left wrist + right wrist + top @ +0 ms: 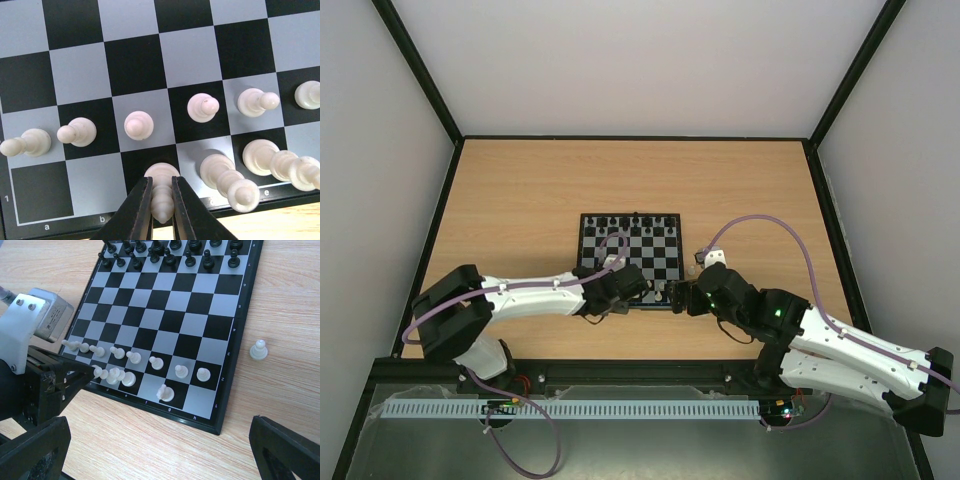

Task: Set up the chess pieces on the board
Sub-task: Place the chess piece on the chessboard.

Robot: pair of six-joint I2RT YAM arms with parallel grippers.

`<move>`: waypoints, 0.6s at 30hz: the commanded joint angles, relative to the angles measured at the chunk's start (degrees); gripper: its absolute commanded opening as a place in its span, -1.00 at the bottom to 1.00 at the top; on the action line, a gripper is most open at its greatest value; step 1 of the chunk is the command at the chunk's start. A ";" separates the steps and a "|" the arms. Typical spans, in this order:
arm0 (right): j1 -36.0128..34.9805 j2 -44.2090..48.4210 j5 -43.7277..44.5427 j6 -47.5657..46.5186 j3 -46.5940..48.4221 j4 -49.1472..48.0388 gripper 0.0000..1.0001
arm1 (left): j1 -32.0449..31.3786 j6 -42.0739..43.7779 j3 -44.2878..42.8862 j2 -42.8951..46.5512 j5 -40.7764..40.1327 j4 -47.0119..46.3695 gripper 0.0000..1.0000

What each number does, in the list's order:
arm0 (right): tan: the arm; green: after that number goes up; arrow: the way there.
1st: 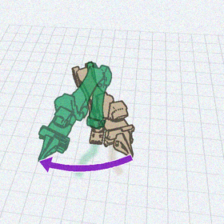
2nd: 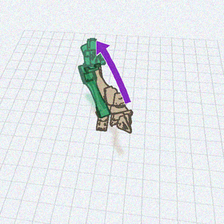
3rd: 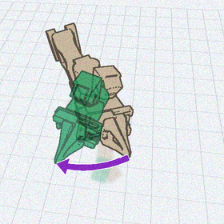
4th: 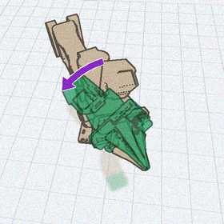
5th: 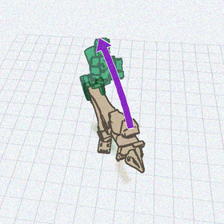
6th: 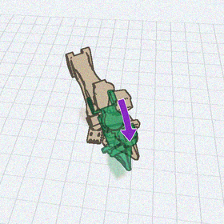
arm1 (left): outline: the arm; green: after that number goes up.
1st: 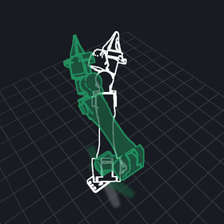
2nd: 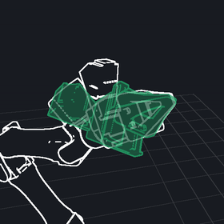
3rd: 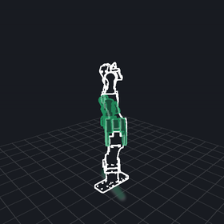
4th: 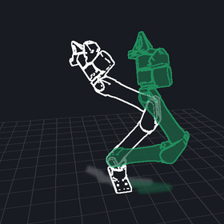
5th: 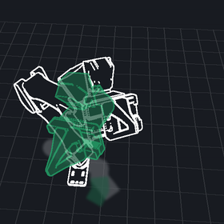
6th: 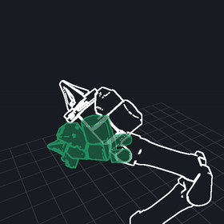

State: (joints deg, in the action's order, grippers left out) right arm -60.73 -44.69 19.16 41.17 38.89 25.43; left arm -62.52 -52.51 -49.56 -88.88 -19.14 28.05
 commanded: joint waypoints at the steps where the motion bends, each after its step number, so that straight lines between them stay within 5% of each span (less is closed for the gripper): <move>1: -0.13 0.13 0.82 0.00 -0.41 0.80 0.97 | 1.10 0.95 -0.48 -0.33 -1.52 0.21 -0.75; 18: -0.08 -0.72 0.73 -0.11 -0.36 0.84 0.97 | 2.47 1.59 0.67 -0.10 -0.33 -0.56 -0.55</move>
State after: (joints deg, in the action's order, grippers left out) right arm -60.73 -44.99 19.14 41.17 38.89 25.43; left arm -60.45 -51.37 -49.43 -88.88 -19.29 27.49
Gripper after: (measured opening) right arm 0.986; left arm 0.218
